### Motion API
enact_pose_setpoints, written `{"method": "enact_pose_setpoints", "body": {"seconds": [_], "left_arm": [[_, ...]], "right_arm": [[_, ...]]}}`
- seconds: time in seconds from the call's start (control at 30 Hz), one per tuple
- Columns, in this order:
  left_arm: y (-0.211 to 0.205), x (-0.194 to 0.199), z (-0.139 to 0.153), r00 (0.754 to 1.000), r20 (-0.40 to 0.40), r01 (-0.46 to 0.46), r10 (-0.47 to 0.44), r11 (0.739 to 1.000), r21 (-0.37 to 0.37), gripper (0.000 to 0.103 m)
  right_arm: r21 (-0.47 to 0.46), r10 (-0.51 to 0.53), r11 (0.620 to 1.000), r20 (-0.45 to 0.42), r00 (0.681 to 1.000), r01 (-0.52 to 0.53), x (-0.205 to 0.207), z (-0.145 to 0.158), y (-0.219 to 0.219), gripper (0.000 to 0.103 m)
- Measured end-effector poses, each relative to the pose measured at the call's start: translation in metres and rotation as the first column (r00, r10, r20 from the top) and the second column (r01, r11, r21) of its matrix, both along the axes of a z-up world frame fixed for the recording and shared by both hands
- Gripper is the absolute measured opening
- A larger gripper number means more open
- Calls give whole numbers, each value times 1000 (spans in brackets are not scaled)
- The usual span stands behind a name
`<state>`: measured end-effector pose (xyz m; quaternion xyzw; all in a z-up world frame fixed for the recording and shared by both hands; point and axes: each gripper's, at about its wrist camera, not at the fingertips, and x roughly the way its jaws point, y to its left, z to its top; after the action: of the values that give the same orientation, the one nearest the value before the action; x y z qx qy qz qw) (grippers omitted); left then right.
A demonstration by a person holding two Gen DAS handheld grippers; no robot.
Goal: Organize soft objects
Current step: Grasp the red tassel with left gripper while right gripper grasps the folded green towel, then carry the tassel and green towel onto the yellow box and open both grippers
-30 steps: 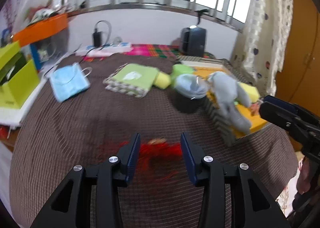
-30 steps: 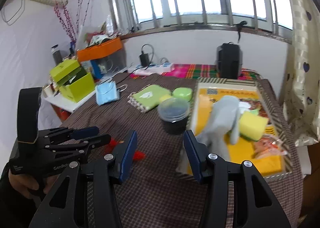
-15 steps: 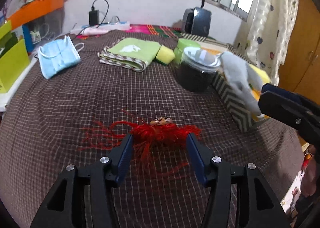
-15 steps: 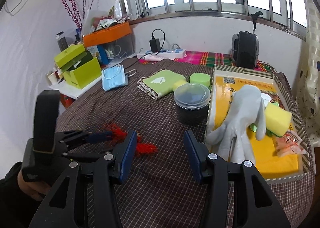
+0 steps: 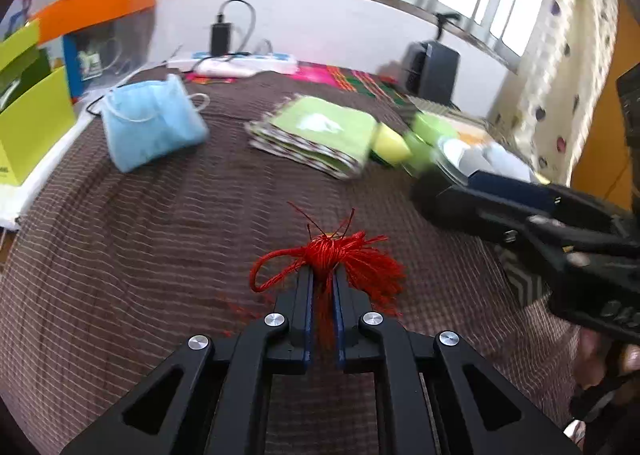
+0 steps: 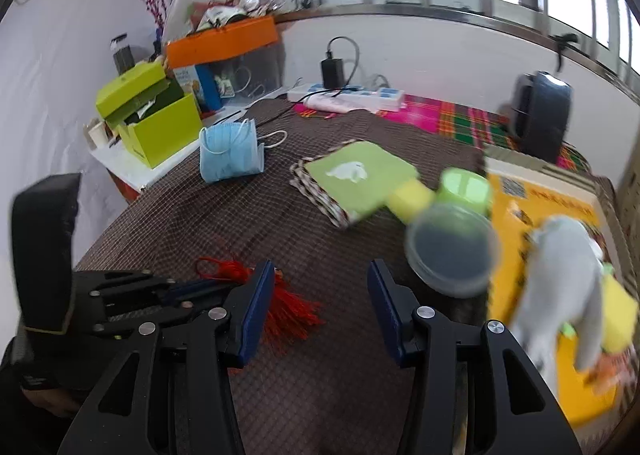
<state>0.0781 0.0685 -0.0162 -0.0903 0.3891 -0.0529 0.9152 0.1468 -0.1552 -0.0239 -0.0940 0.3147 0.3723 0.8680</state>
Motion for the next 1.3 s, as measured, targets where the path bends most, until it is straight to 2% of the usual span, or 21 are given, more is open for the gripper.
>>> {"method": "enact_pose_setpoints", "body": {"seconds": [0.17,0.37,0.47,0.57,0.67,0.7,0.77,0.83,1.03,1.2,1.3], "left_arm": [[32,6,6,998,20,-58,58,998,-14,8],[63,13,7,994,23,-107,107,994,-21,8],[73,19,5,993,18,-115,115,993,-29,7],[81,24,2,993,14,-119,119,992,-40,7],[85,29,0,992,9,-122,122,991,-48,7],[86,31,-1,992,7,-122,123,991,-50,7],[88,34,0,993,5,-122,122,991,-55,7],[88,34,3,993,11,-121,121,991,-56,7],[82,33,30,992,65,-106,109,993,-46,8],[59,32,69,987,148,-56,61,998,-35,8],[36,34,89,982,190,-2,8,999,-34,8]], "right_arm": [[-39,-1,999,-6,1000,1,26,-6,34,50],[-103,-61,993,-4,998,60,59,-21,66,50],[-168,-92,981,27,995,95,70,-28,82,50],[-290,-90,950,93,992,113,74,-39,100,50],[-310,-86,944,86,993,108,80,-44,105,50],[-308,-89,945,75,993,108,83,-43,105,42],[-318,-91,941,84,992,114,86,-41,107,19],[-309,-80,945,82,993,102,88,-37,108,13],[-143,-48,988,93,995,61,71,-2,85,12],[-11,-42,999,153,987,44,45,43,46,12],[47,-86,996,188,978,78,38,62,12,12]]}}
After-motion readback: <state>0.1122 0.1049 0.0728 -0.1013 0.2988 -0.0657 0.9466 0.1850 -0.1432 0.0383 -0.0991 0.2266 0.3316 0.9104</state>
